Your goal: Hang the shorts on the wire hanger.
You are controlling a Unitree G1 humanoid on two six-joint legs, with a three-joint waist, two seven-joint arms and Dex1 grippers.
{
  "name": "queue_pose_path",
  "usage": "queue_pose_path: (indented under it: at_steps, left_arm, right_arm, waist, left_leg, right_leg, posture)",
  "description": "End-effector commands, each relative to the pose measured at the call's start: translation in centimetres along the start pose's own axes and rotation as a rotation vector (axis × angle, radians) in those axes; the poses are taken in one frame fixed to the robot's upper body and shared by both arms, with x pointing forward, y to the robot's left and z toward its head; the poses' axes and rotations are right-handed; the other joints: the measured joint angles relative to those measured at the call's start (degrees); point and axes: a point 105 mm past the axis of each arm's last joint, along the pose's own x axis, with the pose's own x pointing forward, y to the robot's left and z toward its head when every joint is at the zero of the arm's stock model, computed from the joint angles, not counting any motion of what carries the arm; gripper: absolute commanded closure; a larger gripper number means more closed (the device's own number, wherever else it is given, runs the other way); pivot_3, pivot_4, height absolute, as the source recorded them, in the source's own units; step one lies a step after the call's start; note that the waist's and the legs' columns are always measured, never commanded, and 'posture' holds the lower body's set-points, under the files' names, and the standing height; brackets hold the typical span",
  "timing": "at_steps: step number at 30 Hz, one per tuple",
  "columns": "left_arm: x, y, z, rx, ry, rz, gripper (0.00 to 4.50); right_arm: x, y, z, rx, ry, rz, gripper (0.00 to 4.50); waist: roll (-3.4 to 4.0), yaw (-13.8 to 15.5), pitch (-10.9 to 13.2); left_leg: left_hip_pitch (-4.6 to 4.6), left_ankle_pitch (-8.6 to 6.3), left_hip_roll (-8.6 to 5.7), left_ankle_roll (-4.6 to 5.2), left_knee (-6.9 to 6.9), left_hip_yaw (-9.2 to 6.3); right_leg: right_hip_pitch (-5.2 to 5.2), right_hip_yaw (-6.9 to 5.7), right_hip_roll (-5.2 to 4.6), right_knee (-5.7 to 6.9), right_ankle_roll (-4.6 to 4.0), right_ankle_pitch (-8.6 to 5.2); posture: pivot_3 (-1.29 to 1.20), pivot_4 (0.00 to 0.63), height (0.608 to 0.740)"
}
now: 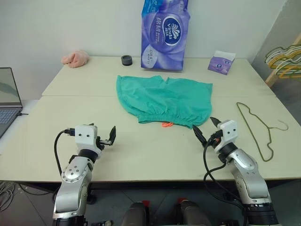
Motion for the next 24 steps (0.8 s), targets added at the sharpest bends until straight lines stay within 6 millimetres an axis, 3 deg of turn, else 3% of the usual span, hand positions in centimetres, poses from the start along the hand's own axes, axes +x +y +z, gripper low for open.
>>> queue_pose_path:
  at_steps: [1,24]
  left_arm:
    - [-0.2,-0.6,1.3,0.019,-0.044,-0.032,0.02]
    - [0.0,-1.3,3.4,0.042,-0.144,-0.149,0.02]
  right_arm:
    - [0.3,-0.4,1.1,-0.025,-0.046,-0.008,0.0]
    - [0.4,2.2,1.7,-0.124,-0.043,0.196,0.0]
  waist:
    - [0.0,0.0,0.0]
    - [0.0,-0.1,0.0]
  left_leg:
    - [0.03,0.0,0.0,0.01,0.0,0.01]
    - [0.16,-0.07,0.02,0.1,-0.01,0.14]
  right_leg:
    - [0.02,0.01,0.0,0.0,0.0,0.0]
    - [0.1,0.12,0.02,-0.01,0.01,-0.02]
  posture:
    - [0.02,0.083,0.74]
    - [0.0,0.077,0.74]
